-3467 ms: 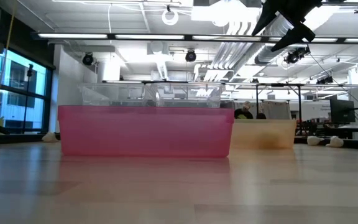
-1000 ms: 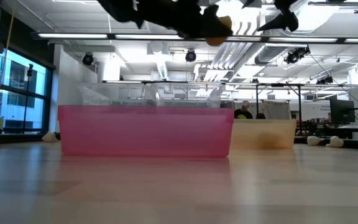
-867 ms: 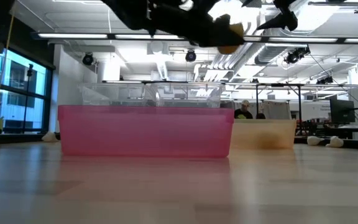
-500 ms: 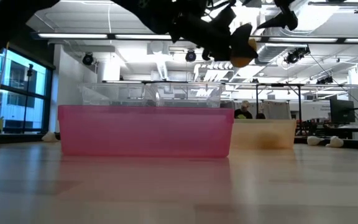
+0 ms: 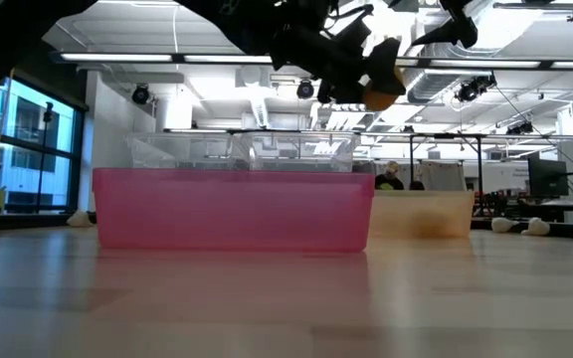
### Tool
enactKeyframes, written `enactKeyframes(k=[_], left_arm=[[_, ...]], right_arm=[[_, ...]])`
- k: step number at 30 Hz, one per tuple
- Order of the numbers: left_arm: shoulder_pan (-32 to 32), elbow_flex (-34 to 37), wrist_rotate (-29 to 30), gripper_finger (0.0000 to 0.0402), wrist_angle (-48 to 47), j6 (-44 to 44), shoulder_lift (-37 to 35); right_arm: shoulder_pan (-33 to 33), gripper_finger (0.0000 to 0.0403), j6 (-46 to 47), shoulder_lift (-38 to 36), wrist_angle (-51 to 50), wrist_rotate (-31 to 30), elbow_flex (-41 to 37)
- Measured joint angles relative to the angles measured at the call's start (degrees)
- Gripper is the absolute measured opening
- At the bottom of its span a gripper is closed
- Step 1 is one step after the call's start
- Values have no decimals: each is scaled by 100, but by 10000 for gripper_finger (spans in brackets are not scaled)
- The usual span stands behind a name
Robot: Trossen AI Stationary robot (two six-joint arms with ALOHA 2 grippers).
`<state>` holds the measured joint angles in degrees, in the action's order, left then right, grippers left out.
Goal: Sort produce into baskets
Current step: Put the yellow lemon into the orange bin
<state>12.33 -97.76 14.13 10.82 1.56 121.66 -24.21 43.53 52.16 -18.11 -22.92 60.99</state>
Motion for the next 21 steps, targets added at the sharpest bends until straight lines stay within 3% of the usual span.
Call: enactKeyframes(k=[8,12,16,21], left_arm=[[134,0,1,371,-195,7,-2],[122,5,3,394,-555,247,-226],[107,-6,241,397,-1904,927,-914],[156,-2,1278,395,-4392,1203,-2029]], right_arm=[[0,385,11,0,0,-1,0],[0,385,0,0,-1,61,0],[0,385,-2,0,-31,201,0],[0,385,-2,0,-287,208,0]])
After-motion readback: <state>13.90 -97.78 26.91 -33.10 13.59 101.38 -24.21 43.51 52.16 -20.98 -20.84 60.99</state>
